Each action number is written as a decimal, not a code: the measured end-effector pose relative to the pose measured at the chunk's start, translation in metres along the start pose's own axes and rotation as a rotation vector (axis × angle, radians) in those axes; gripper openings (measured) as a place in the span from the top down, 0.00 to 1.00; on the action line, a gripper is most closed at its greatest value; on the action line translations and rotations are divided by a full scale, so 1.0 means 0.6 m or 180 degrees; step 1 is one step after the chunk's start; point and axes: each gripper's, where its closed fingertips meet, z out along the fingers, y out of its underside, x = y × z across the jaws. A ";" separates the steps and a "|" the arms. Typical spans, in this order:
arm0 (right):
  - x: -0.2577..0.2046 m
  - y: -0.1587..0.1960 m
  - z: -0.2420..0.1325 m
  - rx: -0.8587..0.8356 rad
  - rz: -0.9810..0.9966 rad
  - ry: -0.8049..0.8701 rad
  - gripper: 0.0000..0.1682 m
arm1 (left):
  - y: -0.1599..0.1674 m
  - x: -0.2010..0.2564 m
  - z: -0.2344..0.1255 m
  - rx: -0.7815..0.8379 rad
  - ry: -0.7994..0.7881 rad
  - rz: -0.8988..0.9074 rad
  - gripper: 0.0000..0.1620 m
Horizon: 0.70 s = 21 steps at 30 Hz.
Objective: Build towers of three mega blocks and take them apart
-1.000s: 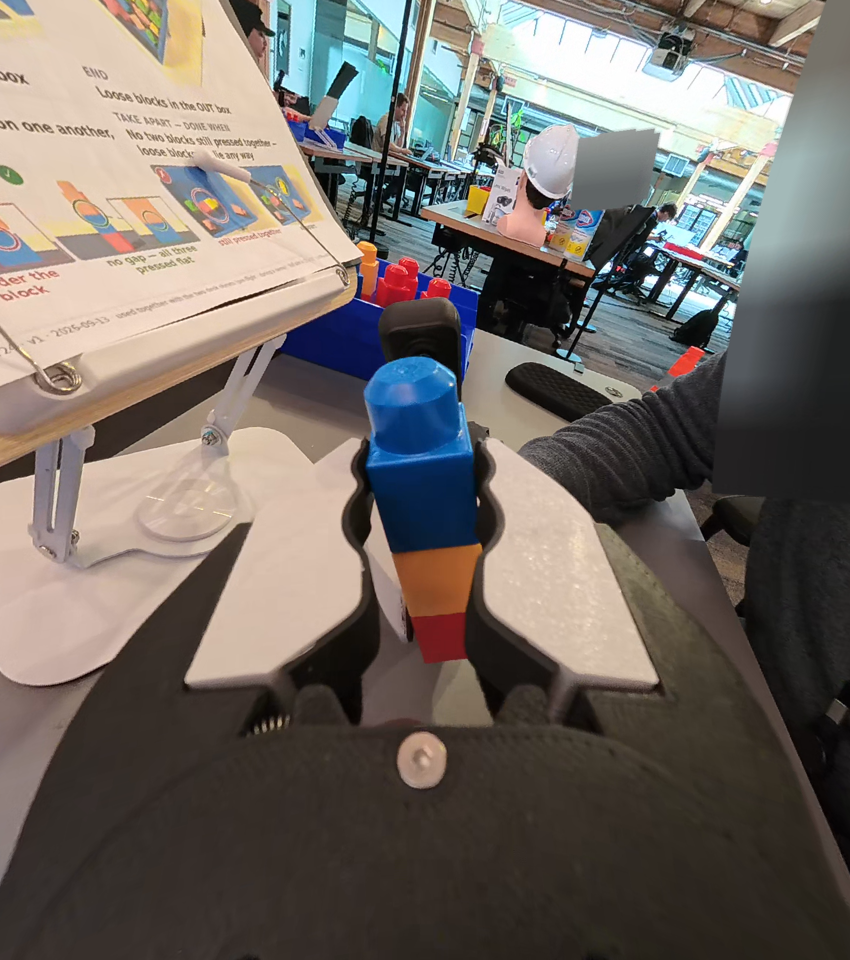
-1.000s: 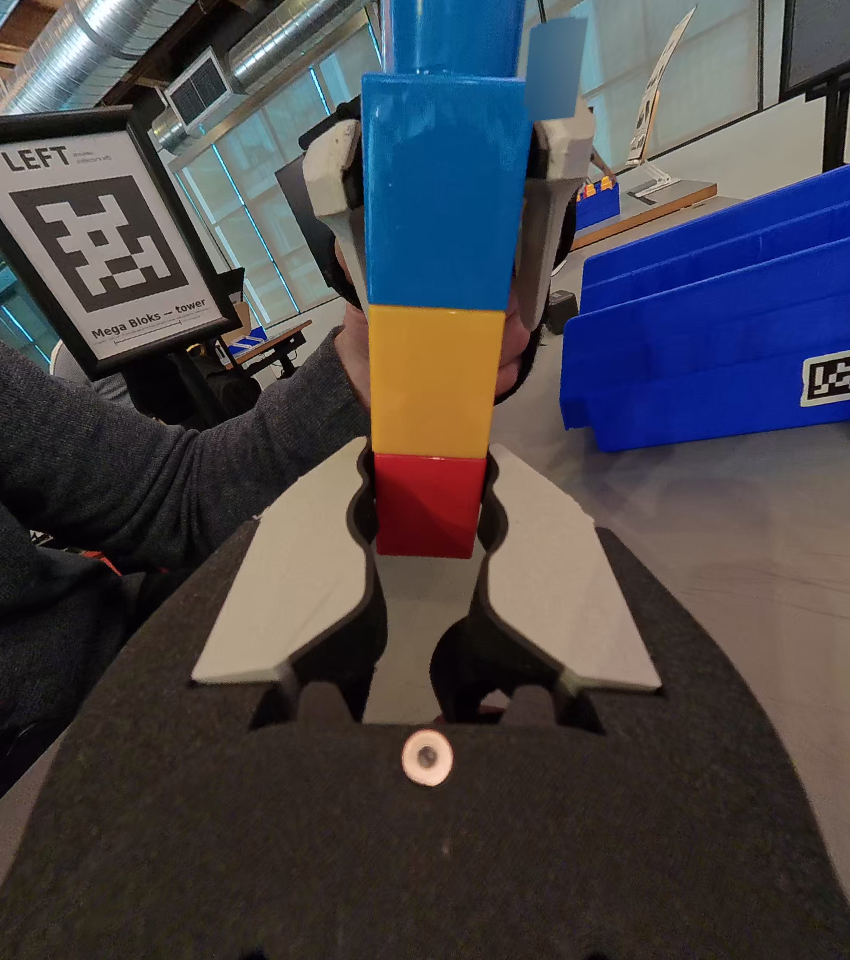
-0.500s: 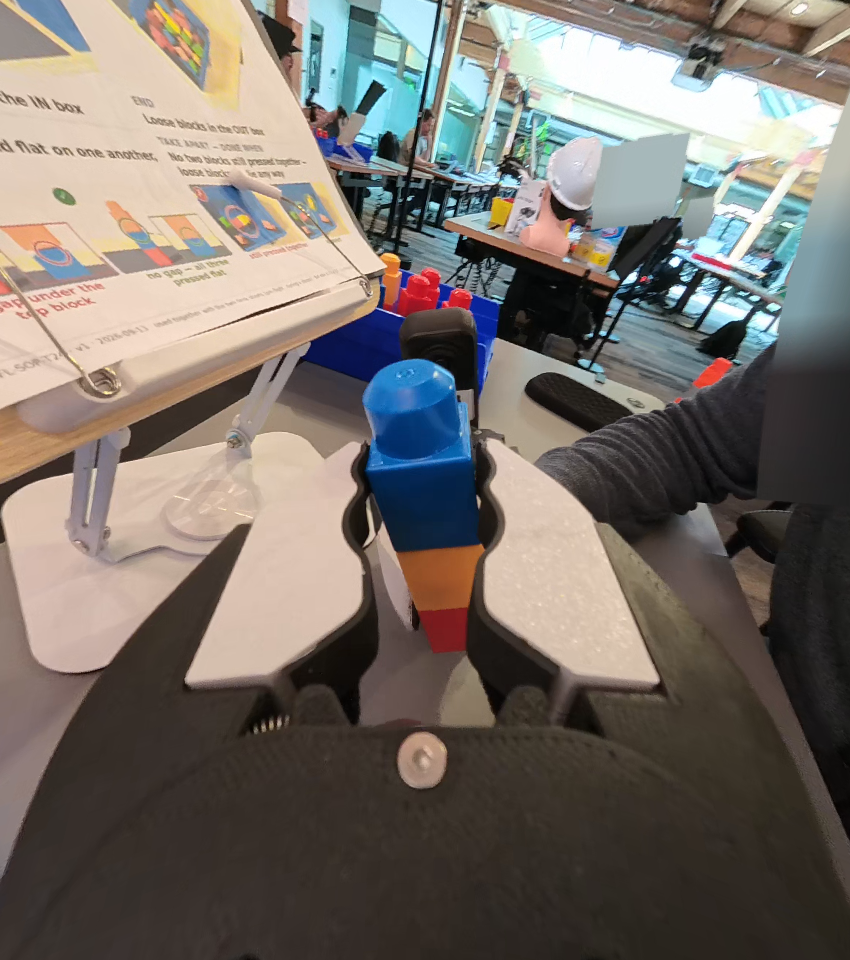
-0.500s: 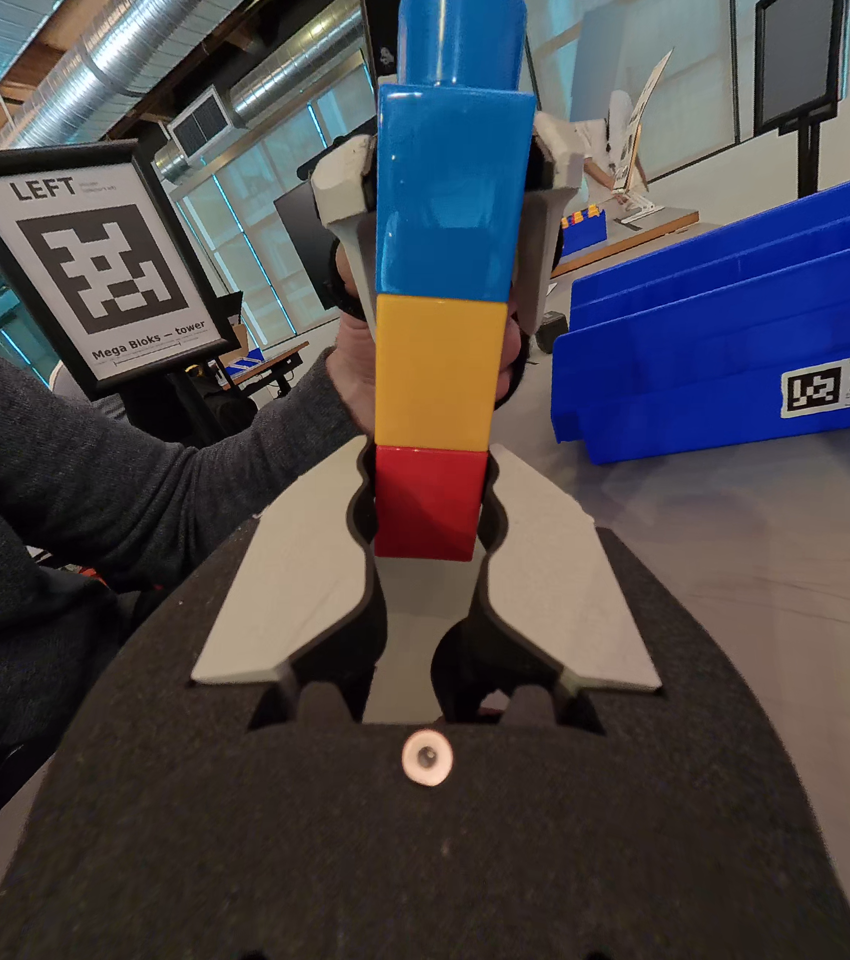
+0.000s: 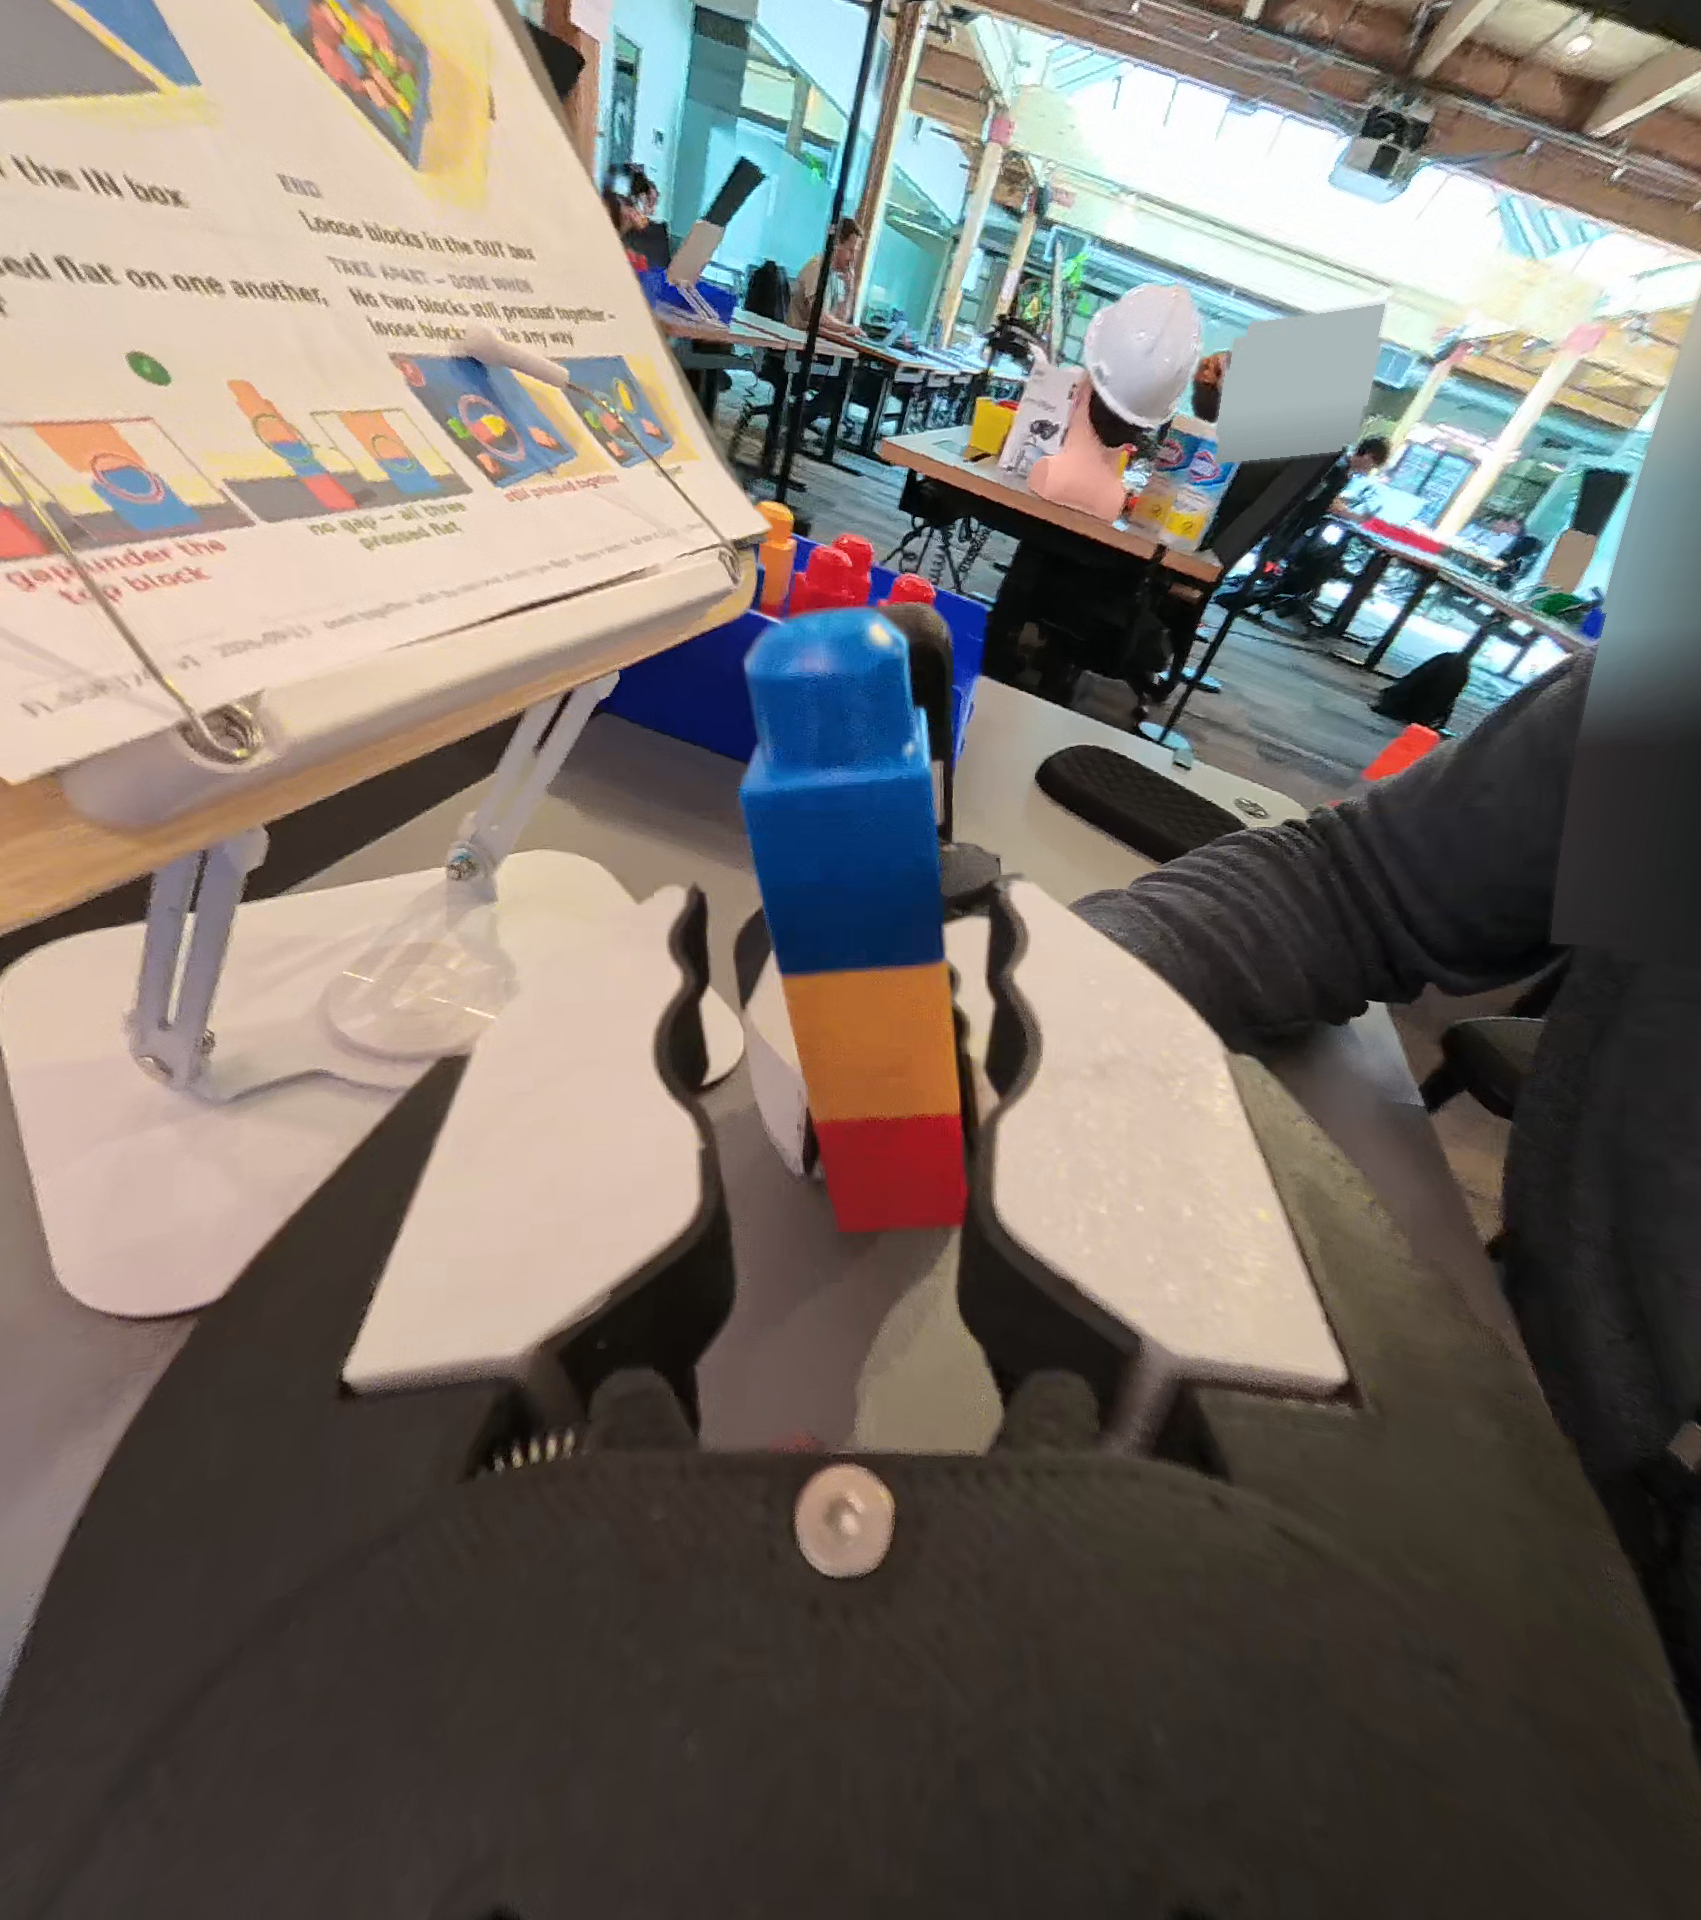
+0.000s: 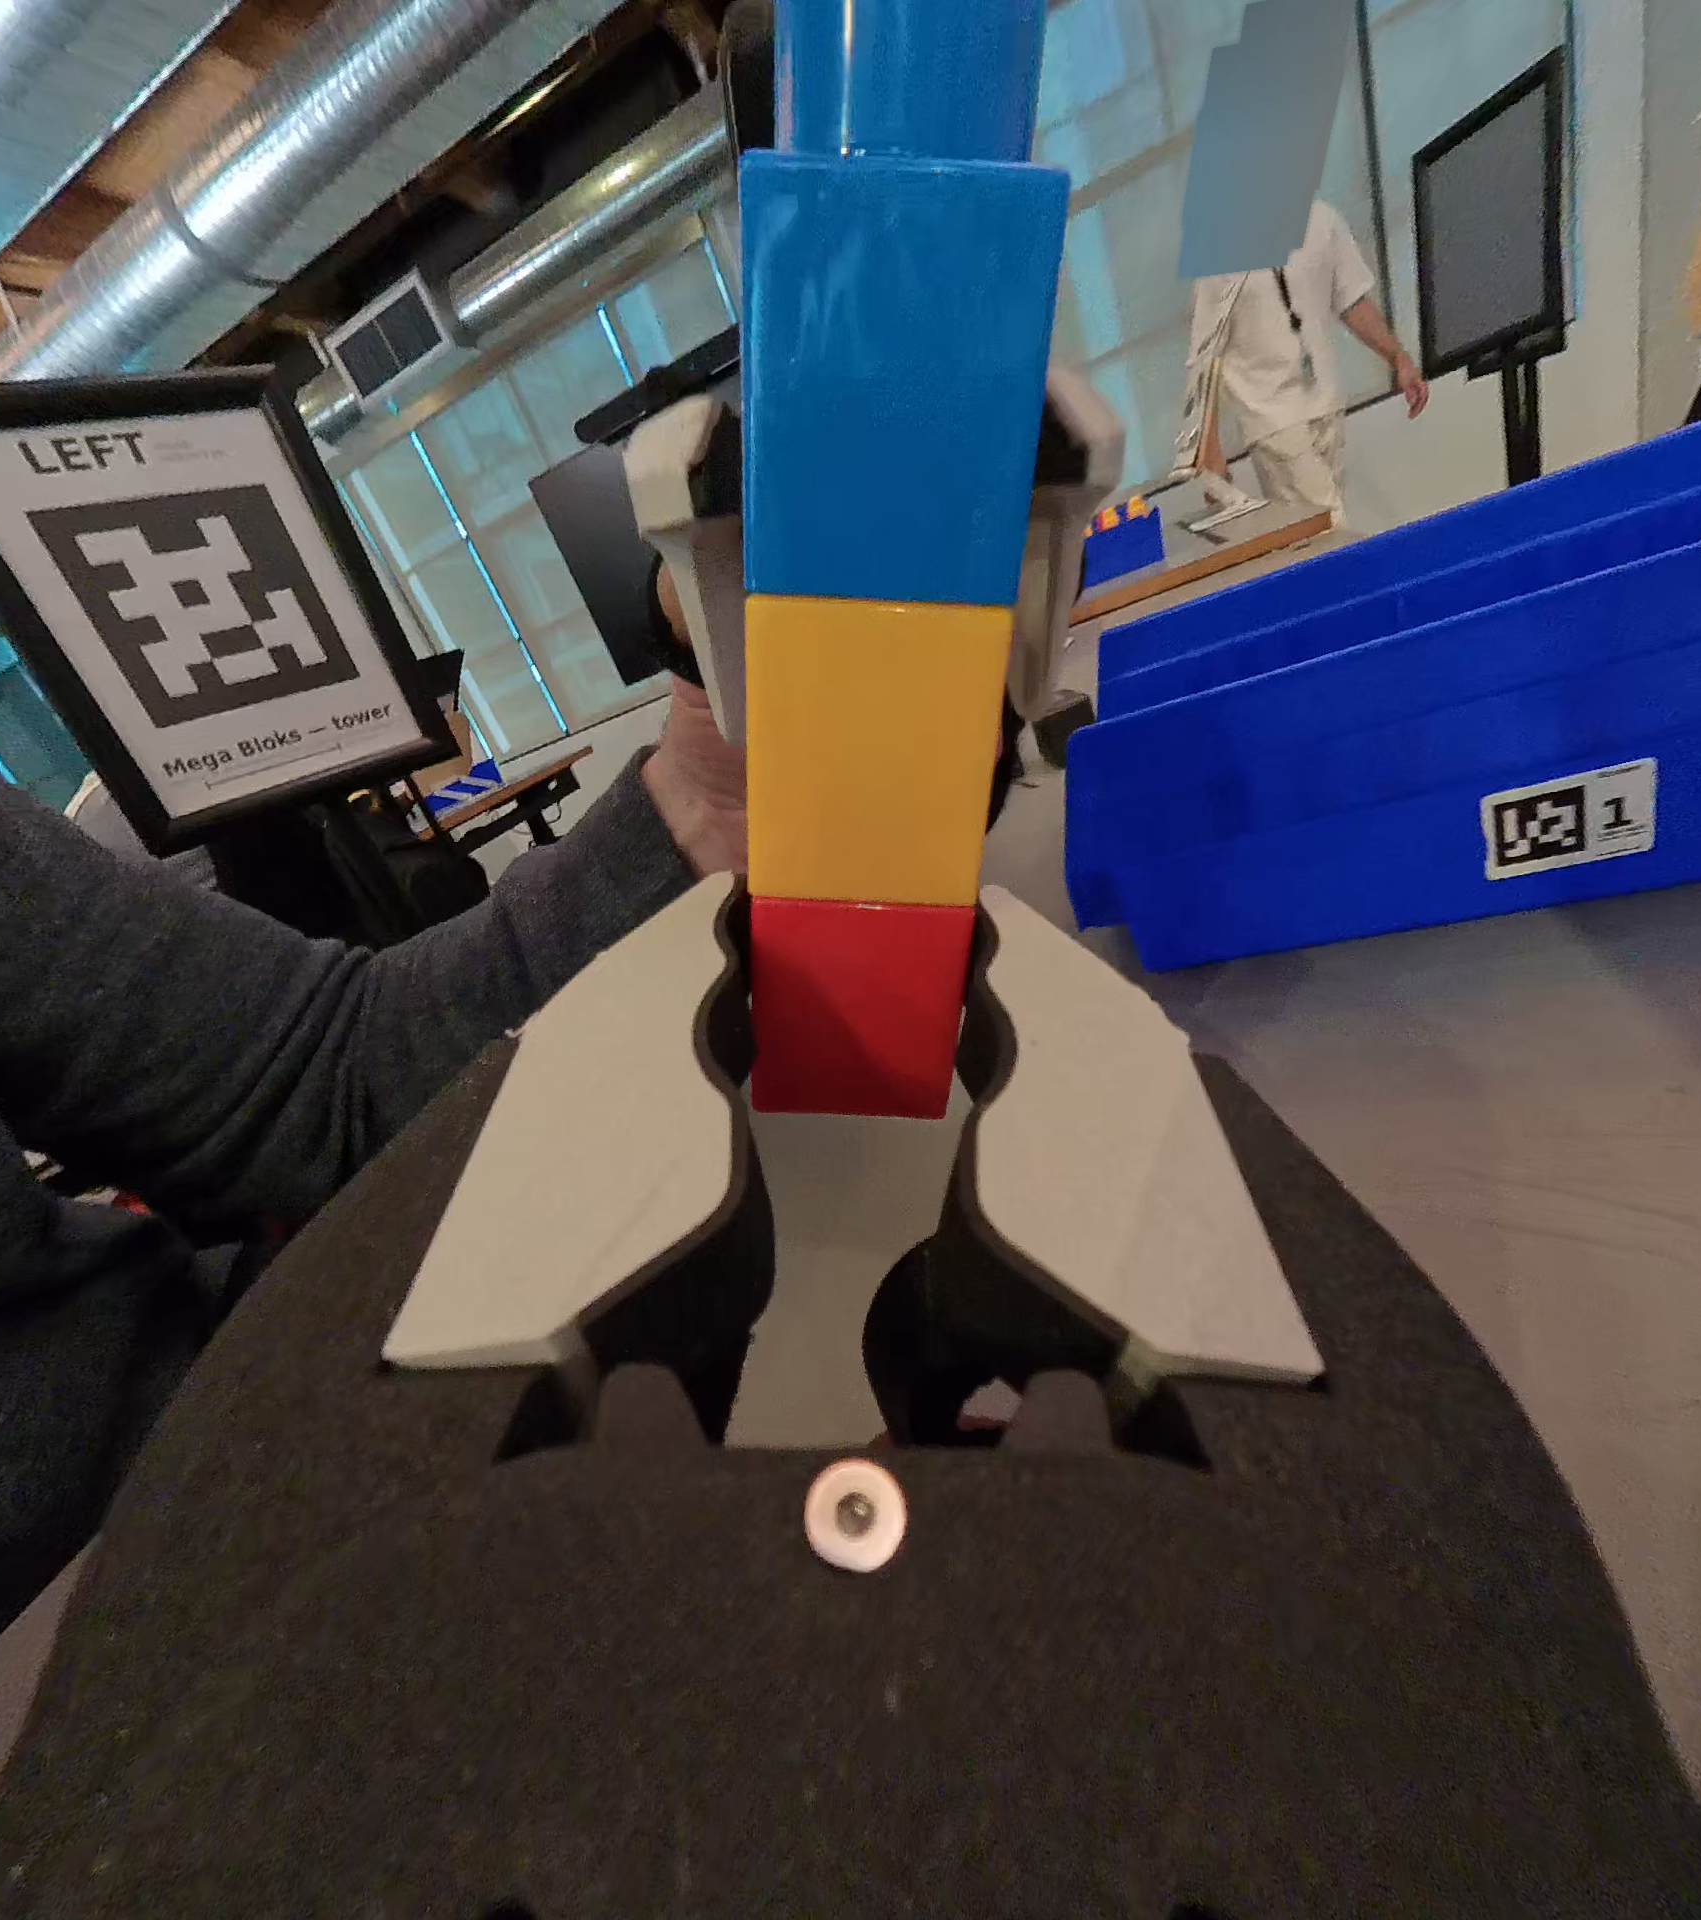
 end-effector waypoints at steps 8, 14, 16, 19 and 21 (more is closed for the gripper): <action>0.004 -0.003 0.001 0.0012 -0.0110 0.0137 0.79 | 0.033 0.008 0.031 -0.0328 0.0051 0.0058 0.78; 0.006 -0.043 -0.034 -0.0207 -0.0507 0.0349 0.65 | 0.032 0.014 0.021 -0.0476 -0.0101 0.0365 0.78; 0.003 -0.079 -0.057 -0.0252 -0.0570 0.0460 0.63 | 0.037 0.020 0.021 -0.0577 -0.0084 0.0441 0.78; -0.025 -0.128 -0.065 -0.0479 -0.0859 0.0578 0.63 | 0.060 0.025 0.035 -0.0888 -0.0147 0.0612 0.78; -0.032 -0.124 -0.058 -0.0934 -0.0941 0.0617 0.64 | 0.069 0.037 0.048 -0.0970 -0.0066 0.0656 0.78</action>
